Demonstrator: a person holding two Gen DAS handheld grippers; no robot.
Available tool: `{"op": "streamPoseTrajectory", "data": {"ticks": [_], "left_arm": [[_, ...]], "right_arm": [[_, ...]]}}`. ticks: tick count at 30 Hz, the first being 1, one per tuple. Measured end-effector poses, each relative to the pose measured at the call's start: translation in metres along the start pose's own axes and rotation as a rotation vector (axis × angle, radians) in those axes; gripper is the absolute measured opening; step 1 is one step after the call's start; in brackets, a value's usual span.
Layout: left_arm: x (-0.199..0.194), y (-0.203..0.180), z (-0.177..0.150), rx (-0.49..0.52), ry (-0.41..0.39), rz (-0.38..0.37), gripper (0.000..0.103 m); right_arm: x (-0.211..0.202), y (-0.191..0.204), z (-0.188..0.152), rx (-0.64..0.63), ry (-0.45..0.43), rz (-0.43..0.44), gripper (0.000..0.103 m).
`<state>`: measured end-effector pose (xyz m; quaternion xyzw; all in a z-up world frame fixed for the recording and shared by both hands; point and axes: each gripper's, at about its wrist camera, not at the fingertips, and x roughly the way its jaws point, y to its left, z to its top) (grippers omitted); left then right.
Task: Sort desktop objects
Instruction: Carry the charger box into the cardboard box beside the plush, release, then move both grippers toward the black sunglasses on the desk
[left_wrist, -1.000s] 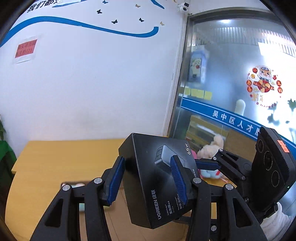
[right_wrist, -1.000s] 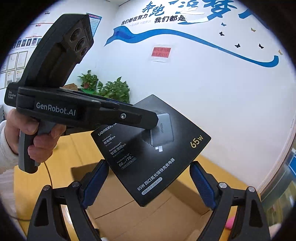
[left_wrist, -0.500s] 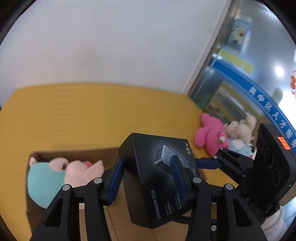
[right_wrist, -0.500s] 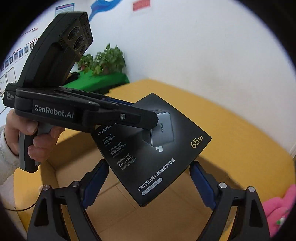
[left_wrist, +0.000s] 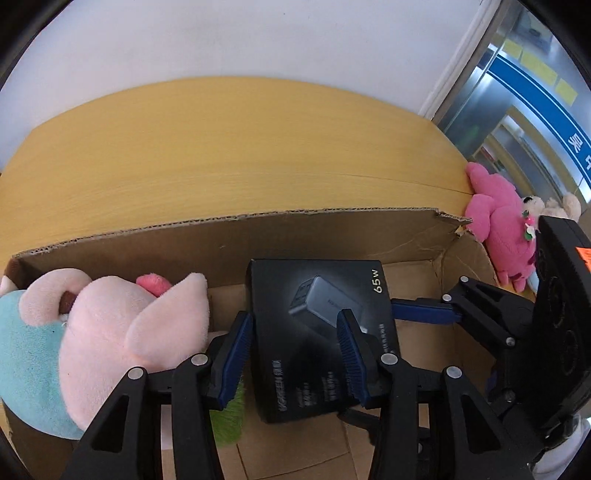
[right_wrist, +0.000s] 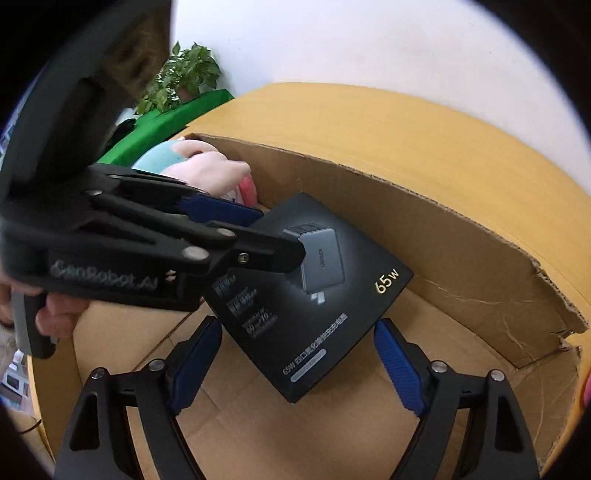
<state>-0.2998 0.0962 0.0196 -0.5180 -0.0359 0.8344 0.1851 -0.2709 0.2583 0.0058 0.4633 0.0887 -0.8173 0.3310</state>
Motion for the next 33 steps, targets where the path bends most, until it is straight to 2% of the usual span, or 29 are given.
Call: {"op": "streamPoseTrajectory", "data": {"ticks": [3,6,8,10,12,13,14,15,17,18,21,26,33], "left_arm": [[-0.015,0.007,-0.006,-0.027,-0.022,-0.034,0.047],[-0.044,0.007,-0.015,0.008,-0.077,0.006,0.047],[-0.076,0.005,-0.025,0.045,-0.159,0.022,0.047],[-0.111,0.003,-0.041,0.072,-0.249,0.043,0.052],[-0.150,-0.003,-0.067,0.106,-0.358,0.090,0.069],[-0.166,-0.009,-0.079,0.123,-0.413,0.120,0.074],[-0.183,-0.015,-0.094,0.140,-0.468,0.143,0.080],[-0.198,-0.019,-0.109,0.155,-0.507,0.145,0.089],[-0.223,-0.023,-0.139,0.168,-0.565,0.136,0.100],[-0.233,-0.027,-0.155,0.169,-0.594,0.134,0.100],[-0.250,-0.034,-0.189,0.174,-0.634,0.149,0.100],[-0.263,-0.044,-0.228,0.164,-0.634,0.134,0.100],[-0.264,-0.051,-0.249,0.167,-0.619,0.118,0.100]], "right_arm": [[-0.001,0.009,-0.001,-0.004,-0.011,-0.001,0.084],[-0.012,0.020,-0.001,0.006,-0.035,-0.024,0.084],[-0.030,0.024,-0.008,0.021,-0.075,-0.070,0.085],[-0.057,0.034,-0.024,0.042,-0.129,-0.135,0.085],[-0.085,0.055,-0.043,0.067,-0.184,-0.253,0.086],[-0.098,0.071,-0.050,0.078,-0.214,-0.343,0.088],[-0.107,0.077,-0.048,0.085,-0.249,-0.391,0.091],[-0.117,0.093,-0.053,0.094,-0.289,-0.402,0.093],[-0.140,0.121,-0.073,0.119,-0.367,-0.400,0.103],[-0.148,0.133,-0.081,0.130,-0.397,-0.404,0.103],[-0.168,0.168,-0.105,0.133,-0.456,-0.415,0.103],[-0.173,0.198,-0.120,0.087,-0.466,-0.461,0.103],[-0.179,0.209,-0.142,0.110,-0.456,-0.463,0.103]]}}
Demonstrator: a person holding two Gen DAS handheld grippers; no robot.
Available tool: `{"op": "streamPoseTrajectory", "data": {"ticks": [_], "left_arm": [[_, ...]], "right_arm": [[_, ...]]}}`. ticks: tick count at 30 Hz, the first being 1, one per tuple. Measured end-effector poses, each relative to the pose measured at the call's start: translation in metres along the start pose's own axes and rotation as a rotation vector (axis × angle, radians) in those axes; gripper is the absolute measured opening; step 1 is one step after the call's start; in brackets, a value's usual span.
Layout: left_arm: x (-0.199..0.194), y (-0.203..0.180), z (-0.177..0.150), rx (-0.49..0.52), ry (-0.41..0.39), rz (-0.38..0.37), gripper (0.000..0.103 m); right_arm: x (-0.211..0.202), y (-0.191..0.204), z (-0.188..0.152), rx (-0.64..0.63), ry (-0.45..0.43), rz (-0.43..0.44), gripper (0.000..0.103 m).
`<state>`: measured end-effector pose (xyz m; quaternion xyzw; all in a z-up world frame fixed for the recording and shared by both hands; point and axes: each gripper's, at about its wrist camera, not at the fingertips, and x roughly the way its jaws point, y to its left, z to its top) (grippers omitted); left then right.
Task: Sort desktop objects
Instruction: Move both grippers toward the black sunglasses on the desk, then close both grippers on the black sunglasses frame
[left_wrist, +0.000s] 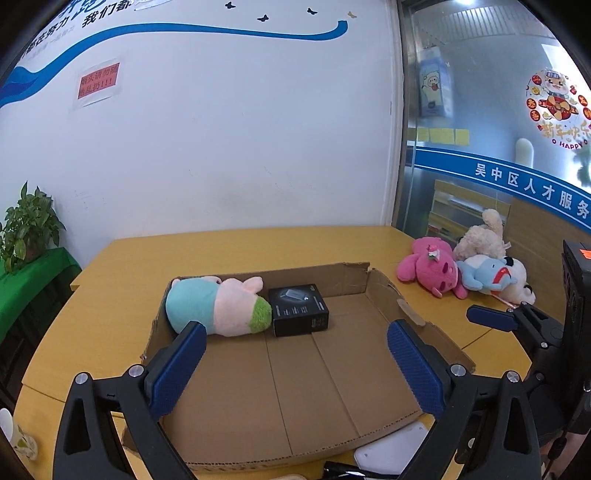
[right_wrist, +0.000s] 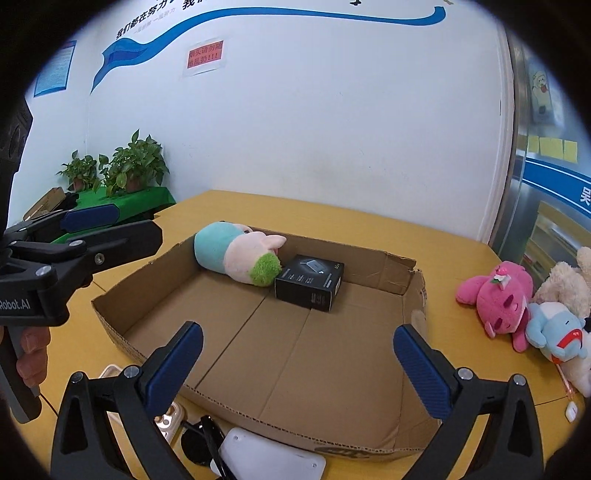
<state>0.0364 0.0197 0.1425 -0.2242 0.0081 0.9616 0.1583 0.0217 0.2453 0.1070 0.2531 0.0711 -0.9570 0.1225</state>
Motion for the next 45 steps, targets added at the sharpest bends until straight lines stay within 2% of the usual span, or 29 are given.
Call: {"op": "streamPoseTrajectory", "data": {"ticks": [9,11,14,16,19,22,26,29,32,34,38,40,42,45], "left_arm": [[0.000,0.006,-0.021,-0.017,0.039,0.005,0.100],[0.000,0.012,-0.030,-0.024,0.060,0.001,0.100],[-0.002,0.023,-0.050,-0.034,0.112,-0.023,0.100],[-0.001,0.028,-0.069,-0.044,0.157,-0.036,0.100],[0.002,0.033,-0.099,-0.071,0.233,-0.078,0.100],[0.005,0.031,-0.121,-0.107,0.290,-0.122,0.100],[0.010,0.027,-0.135,-0.158,0.328,-0.169,0.100],[0.014,0.023,-0.138,-0.164,0.341,-0.193,0.100],[0.014,0.023,-0.137,-0.162,0.343,-0.206,0.100],[0.015,0.024,-0.138,-0.170,0.345,-0.216,0.100],[0.018,0.025,-0.143,-0.190,0.364,-0.242,0.098],[0.021,0.024,-0.145,-0.203,0.380,-0.270,0.098],[0.024,0.022,-0.148,-0.221,0.394,-0.299,0.095],[0.032,0.018,-0.153,-0.246,0.428,-0.346,0.086]], "right_arm": [[-0.015,0.001,-0.015,0.007,-0.008,-0.004,0.103],[-0.020,-0.004,-0.025,0.004,0.003,0.046,0.103],[-0.025,-0.010,-0.052,-0.008,0.041,0.203,0.103],[-0.028,-0.009,-0.076,-0.033,0.091,0.277,0.103],[-0.026,-0.001,-0.114,-0.073,0.198,0.346,0.103],[-0.019,0.004,-0.137,-0.048,0.262,0.381,0.103],[-0.003,0.010,-0.145,-0.012,0.290,0.402,0.102],[0.009,0.023,-0.145,-0.031,0.316,0.429,0.097],[0.013,0.035,-0.145,-0.018,0.334,0.539,0.085],[0.008,0.042,-0.145,-0.036,0.323,0.598,0.083],[0.018,0.043,-0.152,-0.035,0.366,0.509,0.083],[0.023,0.046,-0.153,-0.022,0.383,0.511,0.083],[0.022,0.055,-0.153,-0.048,0.374,0.525,0.079],[0.020,0.067,-0.153,-0.093,0.360,0.498,0.062]]}}
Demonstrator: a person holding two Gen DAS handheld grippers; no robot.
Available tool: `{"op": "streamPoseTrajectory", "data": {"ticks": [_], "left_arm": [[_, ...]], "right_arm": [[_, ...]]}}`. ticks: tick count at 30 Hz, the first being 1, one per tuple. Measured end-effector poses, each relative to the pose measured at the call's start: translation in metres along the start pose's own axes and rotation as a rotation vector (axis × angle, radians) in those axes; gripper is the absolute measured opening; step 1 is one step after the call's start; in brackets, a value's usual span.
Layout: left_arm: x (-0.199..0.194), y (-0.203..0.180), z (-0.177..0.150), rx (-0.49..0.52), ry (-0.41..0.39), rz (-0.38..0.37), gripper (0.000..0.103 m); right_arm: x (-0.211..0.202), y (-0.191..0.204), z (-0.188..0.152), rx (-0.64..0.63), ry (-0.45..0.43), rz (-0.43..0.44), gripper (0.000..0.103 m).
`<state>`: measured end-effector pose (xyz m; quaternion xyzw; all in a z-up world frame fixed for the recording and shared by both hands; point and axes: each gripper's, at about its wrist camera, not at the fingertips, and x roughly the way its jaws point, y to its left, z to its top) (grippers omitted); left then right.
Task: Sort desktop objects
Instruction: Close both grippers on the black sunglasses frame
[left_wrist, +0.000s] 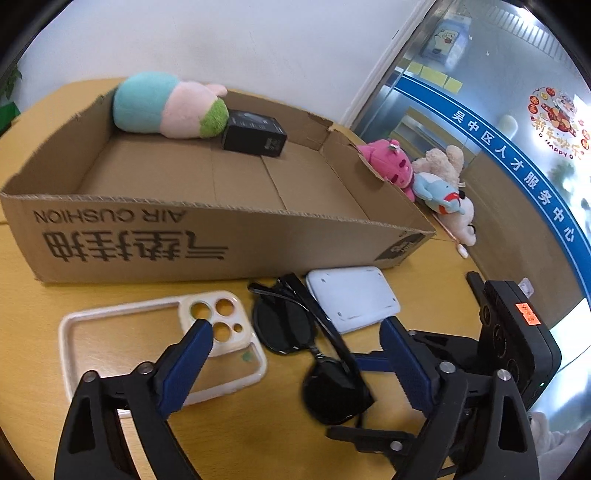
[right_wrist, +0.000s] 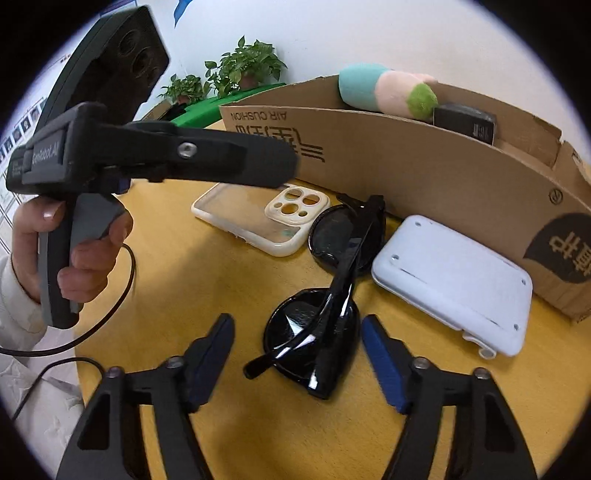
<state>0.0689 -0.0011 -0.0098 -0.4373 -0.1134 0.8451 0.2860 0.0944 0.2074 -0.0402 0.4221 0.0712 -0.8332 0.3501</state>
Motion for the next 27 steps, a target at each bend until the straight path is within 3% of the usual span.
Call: {"op": "streamPoseTrajectory", "data": {"ticks": [1,4,8,13,14,15,18,20,24,27], "left_arm": [[0.004,-0.001,-0.001,-0.006,0.016,-0.012,0.084],[0.017,-0.005,-0.005,-0.011,0.069,-0.053,0.070],[0.031,-0.011,-0.013,-0.020,0.132,-0.082,0.051],[0.030,-0.014,-0.018,-0.007,0.116,-0.033,0.036],[0.029,-0.014,-0.018,-0.010,0.111,-0.038,0.028],[0.030,-0.015,-0.017,-0.003,0.110,-0.045,0.015],[0.028,-0.027,-0.017,0.045,0.105,-0.009,0.010],[0.028,-0.029,-0.017,0.045,0.107,-0.027,0.010],[0.032,-0.025,-0.020,0.022,0.104,-0.052,0.009],[0.033,-0.027,-0.021,0.037,0.097,-0.054,0.006]], "right_arm": [[0.000,0.000,0.000,0.009,-0.005,0.004,0.054],[-0.002,-0.001,-0.003,0.033,-0.014,0.002,0.046],[-0.006,-0.001,-0.008,0.054,-0.019,0.014,0.043],[-0.008,-0.001,-0.011,0.079,-0.024,0.012,0.042],[-0.009,-0.001,-0.011,0.082,-0.024,0.008,0.042],[-0.009,-0.001,-0.012,0.084,-0.024,0.004,0.040],[-0.010,-0.001,-0.013,0.089,-0.025,-0.012,0.033],[-0.011,-0.003,-0.013,0.111,-0.030,-0.008,0.031],[-0.011,-0.005,-0.014,0.122,-0.035,-0.006,0.031],[-0.014,-0.012,-0.014,0.164,-0.035,0.042,0.033]]}}
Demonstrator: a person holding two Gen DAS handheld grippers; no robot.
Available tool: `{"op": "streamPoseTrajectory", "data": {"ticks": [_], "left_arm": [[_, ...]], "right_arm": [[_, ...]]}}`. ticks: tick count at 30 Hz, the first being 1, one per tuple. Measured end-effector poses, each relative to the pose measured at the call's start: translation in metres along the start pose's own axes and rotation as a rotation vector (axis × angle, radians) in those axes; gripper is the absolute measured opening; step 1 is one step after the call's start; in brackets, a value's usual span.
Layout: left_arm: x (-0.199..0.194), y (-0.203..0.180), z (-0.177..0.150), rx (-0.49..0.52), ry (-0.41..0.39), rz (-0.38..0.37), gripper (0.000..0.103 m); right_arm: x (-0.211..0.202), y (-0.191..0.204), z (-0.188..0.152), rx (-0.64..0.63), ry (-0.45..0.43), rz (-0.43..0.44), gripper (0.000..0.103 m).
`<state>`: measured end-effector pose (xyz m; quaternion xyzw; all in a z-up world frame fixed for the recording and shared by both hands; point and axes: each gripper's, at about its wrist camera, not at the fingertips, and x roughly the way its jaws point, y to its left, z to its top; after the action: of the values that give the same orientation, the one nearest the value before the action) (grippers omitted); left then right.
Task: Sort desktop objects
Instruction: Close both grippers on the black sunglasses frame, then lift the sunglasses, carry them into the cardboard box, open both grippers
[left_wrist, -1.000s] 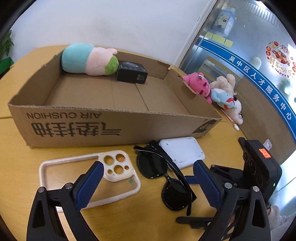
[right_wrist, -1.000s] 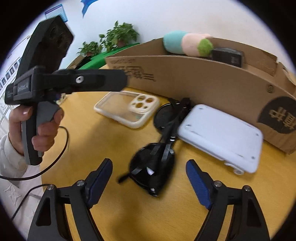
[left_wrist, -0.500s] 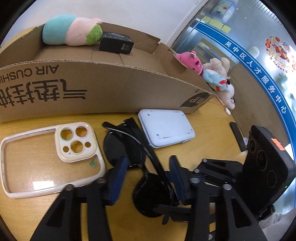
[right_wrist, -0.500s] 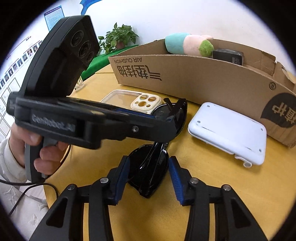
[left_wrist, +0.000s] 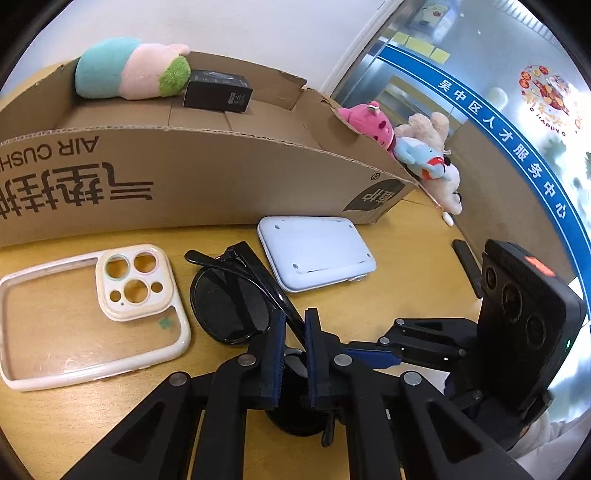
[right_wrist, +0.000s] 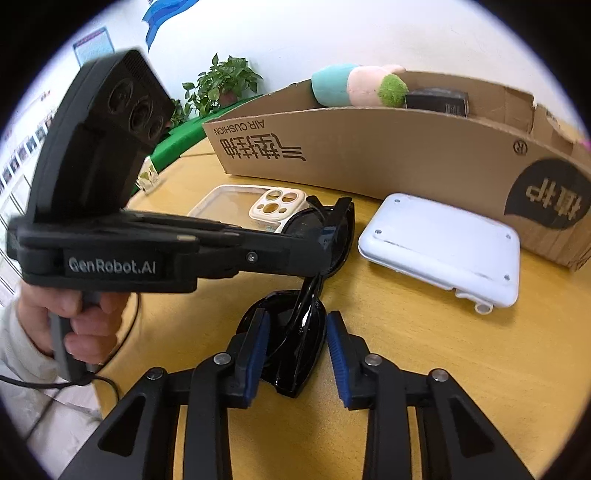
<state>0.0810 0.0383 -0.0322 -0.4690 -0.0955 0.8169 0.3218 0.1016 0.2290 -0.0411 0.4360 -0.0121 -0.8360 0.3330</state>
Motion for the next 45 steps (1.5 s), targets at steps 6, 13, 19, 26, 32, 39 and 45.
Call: {"op": "streamPoseTrajectory", "data": {"ticks": [6,13,19,26,32,39,45], "left_arm": [[0.002,-0.004,0.002,0.016,0.002,0.002,0.005],[-0.001,-0.001,0.001,0.016,-0.004,0.018,0.004],[-0.004,-0.001,-0.001,0.029,-0.005,0.010,0.002],[-0.001,-0.001,0.002,0.023,-0.004,-0.012,0.003],[0.001,0.001,0.002,0.006,0.021,-0.013,0.014],[0.007,0.001,0.003,0.004,0.030,-0.048,0.010],[-0.003,-0.006,0.005,0.033,0.005,-0.030,0.005]], "right_arm": [[-0.012,-0.001,0.004,0.028,-0.030,0.043,0.028],[-0.003,-0.005,0.006,0.056,-0.020,0.072,0.010],[-0.006,-0.010,0.004,0.085,-0.024,0.094,0.009],[-0.007,-0.011,0.006,0.127,-0.026,0.137,0.023],[0.005,-0.015,0.005,0.144,0.011,0.098,0.016],[0.005,-0.011,0.005,0.117,0.015,0.081,0.016],[0.000,-0.010,0.006,0.110,-0.004,0.077,0.015]]}}
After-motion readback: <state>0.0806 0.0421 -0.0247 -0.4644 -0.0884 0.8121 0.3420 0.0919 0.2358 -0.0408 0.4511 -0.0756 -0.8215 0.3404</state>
